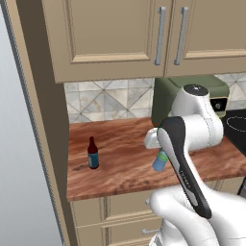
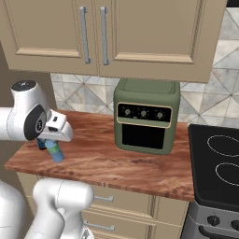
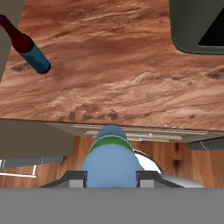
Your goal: Place the drinks on the dining counter in a tight cluster.
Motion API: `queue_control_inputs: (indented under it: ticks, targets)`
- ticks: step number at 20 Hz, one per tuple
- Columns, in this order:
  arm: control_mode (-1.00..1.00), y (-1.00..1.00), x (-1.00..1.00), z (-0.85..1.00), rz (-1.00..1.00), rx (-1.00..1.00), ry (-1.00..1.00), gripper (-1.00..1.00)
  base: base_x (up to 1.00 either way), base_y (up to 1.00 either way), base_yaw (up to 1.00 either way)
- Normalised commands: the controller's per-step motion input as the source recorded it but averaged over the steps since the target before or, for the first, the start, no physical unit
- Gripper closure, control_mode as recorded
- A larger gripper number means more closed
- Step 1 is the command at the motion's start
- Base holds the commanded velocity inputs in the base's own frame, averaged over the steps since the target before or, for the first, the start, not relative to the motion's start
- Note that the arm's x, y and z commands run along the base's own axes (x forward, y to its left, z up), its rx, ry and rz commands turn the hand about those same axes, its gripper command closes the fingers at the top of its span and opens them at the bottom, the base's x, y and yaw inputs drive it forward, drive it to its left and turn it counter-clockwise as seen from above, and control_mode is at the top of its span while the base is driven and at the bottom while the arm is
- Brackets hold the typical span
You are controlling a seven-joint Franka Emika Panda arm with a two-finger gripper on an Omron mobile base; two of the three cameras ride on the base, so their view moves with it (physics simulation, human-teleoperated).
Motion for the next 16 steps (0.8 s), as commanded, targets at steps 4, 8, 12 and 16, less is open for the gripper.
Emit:
queue_control_inputs:
  ticks: [4, 8, 12, 16]
  targets:
    - [-1.0, 0.0, 0.01, 0.17, 0.0, 0.0, 0.19, 1.0, 0.0, 0.0, 0.0]
    - [-1.0, 0.0, 0.01, 0.0, 0.0, 0.0, 0.03, 1.0, 0.0, 0.0, 0.0]
    - [-1.0, 0.0, 0.0, 0.0, 0.0, 0.0, 0.0, 1.0, 0.0, 0.0, 0.0]
    - [1.0, 0.0, 0.0, 0.0, 0.0, 0.0, 0.0, 1.0, -0.15, 0.01, 0.0]
